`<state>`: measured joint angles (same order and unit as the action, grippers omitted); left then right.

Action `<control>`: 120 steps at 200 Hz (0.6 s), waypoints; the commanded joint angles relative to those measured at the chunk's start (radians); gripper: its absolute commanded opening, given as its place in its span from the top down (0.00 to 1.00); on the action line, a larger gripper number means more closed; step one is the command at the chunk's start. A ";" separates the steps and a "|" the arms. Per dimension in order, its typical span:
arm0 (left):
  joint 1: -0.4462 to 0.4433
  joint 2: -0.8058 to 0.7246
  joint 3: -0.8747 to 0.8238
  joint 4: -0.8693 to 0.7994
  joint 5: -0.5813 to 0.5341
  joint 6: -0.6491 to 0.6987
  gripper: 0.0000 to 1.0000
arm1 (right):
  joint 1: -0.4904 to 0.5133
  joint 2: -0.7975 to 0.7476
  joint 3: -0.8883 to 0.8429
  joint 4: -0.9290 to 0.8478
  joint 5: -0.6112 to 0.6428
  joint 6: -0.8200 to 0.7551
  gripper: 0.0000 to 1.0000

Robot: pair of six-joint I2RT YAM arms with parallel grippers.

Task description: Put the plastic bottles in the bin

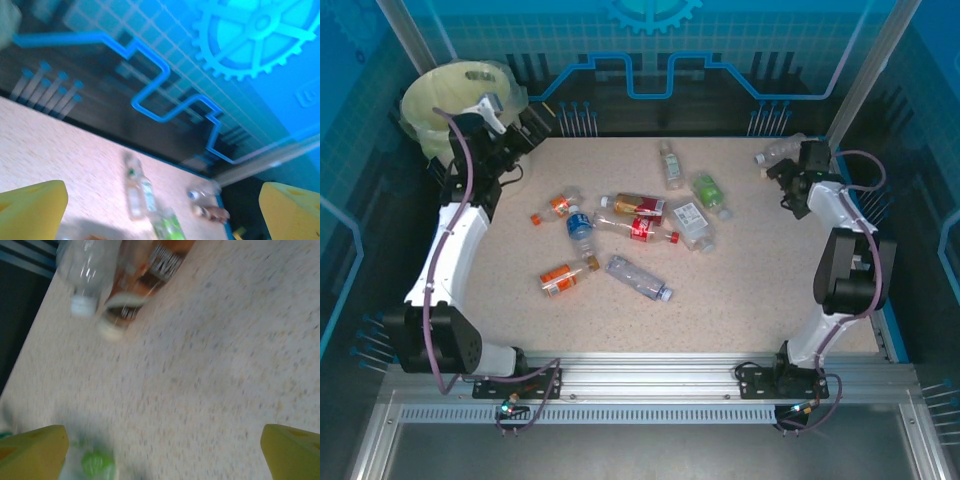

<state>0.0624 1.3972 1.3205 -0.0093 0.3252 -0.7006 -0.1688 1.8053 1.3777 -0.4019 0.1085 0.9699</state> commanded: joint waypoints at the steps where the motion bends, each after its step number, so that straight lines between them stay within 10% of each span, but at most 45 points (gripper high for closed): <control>1: -0.011 -0.019 -0.024 0.115 0.218 -0.195 0.01 | -0.043 0.079 0.097 -0.009 0.016 0.178 0.00; 120: -0.058 -0.072 -0.079 -0.489 0.014 -0.178 0.01 | -0.116 0.694 0.862 -0.362 0.026 0.469 0.04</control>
<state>0.0101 1.3067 1.2057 -0.3000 0.3843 -0.8455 -0.2699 2.3970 2.1052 -0.6258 0.1226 1.3979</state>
